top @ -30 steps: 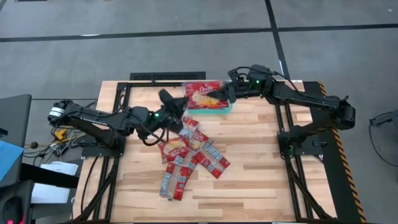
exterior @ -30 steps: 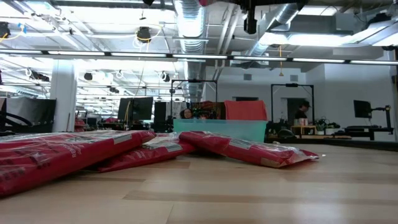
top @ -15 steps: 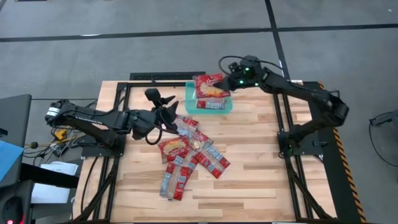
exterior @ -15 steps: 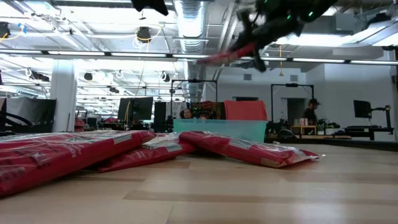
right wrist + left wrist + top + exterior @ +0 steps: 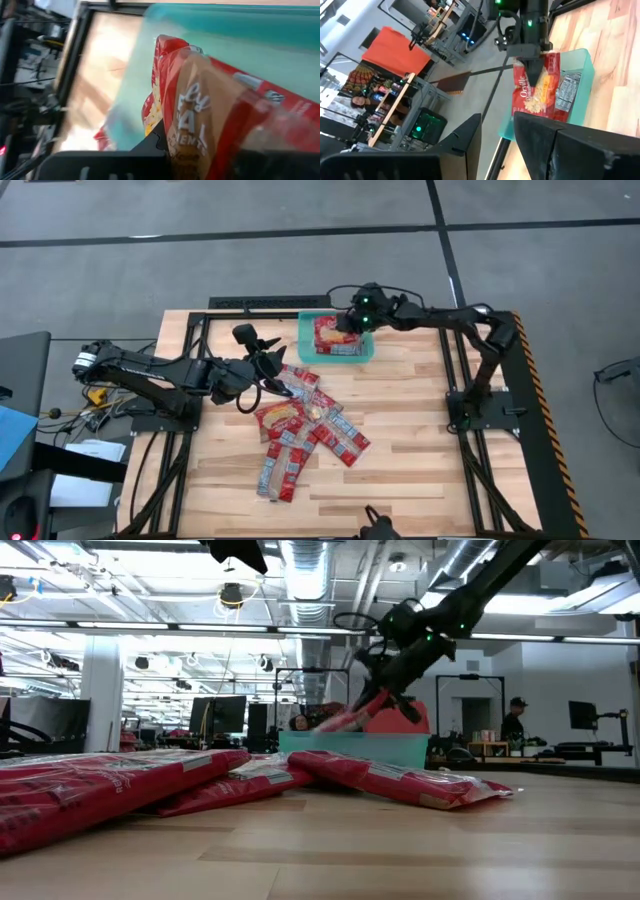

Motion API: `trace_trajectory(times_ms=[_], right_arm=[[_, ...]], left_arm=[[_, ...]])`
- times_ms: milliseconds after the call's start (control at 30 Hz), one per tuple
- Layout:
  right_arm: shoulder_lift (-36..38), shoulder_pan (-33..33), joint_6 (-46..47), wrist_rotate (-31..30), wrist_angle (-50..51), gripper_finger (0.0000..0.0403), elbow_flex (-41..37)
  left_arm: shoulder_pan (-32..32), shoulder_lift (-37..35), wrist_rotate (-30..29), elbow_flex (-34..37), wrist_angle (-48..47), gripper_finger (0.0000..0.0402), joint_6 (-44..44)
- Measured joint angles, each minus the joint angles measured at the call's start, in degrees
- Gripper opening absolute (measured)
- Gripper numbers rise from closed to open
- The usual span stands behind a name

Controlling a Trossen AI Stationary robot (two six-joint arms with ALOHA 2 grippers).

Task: Sort popcorn bags into baskets
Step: Put the red popcorn bag into the green bin

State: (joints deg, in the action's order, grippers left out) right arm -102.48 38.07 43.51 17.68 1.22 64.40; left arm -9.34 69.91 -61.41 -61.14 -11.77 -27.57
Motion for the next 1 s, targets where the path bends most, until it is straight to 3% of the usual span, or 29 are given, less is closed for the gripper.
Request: trace_trajectory(times_ms=[467, 567, 833, 1000], right_arm=[[-0.52, 0.35, -4.65, -4.95, 6.30, 0.0061, 0.04], [-0.52, 0.40, -5.77, -7.71, 8.52, 0.0084, 0.04], [-0.52, 1.12, -8.36, -7.05, 10.08, 0.0167, 0.28], [-0.45, 2.31, -13.40, -7.38, 18.49, 0.0218, 4.61]], left_arm=[[0.07, 0.04, 2.38, 0.04, -0.02, 0.0107, 3.06], [0.07, 0.04, 2.64, 0.04, -0.02, 0.0107, 3.31], [0.07, 0.04, 2.71, 0.07, -0.02, 0.0107, 3.51], [0.07, 0.04, 2.69, 0.07, -0.96, 0.0107, 4.36]])
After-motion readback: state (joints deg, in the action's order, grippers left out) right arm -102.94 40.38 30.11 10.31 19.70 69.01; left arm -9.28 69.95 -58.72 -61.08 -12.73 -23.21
